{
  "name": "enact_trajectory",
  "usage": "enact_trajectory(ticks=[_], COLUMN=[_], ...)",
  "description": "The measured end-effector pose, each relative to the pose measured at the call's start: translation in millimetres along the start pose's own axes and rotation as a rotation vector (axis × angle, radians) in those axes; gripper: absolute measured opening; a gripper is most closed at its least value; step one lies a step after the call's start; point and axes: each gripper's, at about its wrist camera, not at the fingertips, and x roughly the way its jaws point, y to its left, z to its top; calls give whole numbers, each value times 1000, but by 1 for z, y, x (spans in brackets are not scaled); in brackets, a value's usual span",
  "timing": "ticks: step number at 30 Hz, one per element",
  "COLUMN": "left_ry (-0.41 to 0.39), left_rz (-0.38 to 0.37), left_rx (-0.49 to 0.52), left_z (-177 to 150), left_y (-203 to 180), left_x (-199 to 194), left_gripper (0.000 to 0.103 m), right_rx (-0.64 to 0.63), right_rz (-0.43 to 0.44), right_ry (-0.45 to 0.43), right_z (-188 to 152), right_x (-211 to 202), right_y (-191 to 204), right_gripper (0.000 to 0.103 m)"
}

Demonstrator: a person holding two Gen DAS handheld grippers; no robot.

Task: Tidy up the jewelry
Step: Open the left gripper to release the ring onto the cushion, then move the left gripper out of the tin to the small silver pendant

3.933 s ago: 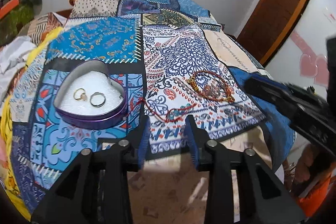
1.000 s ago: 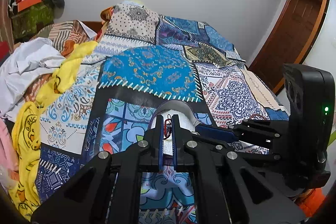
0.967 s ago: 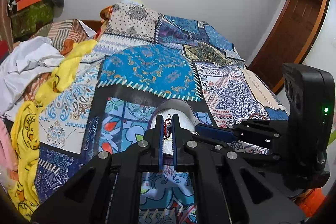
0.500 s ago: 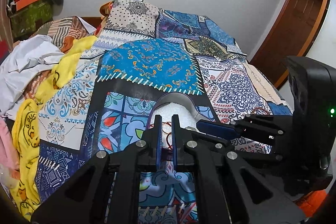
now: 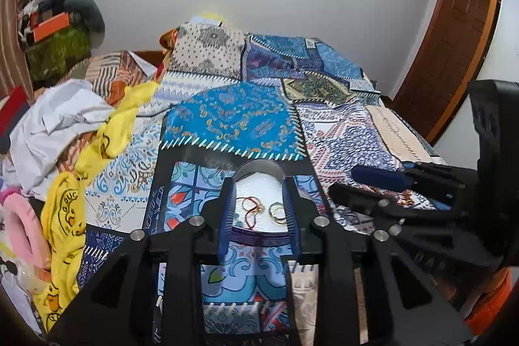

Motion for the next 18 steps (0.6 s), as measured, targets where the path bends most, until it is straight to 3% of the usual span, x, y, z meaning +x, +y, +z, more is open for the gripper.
enact_trajectory(ticks=[9,18], left_ry=[-44,-7], left_rz=[15,-2], left_rx=[52,103], left_z=[6,11], left_y=[-36,-79], left_x=[-21,-9], left_gripper=[50,54], right_rx=[80,143], right_rz=[-58,-193], right_ry=[-97,-165], right_z=[-7,-32], right_x=[-44,-89], right_y=[-33,-82], right_gripper=[42,42])
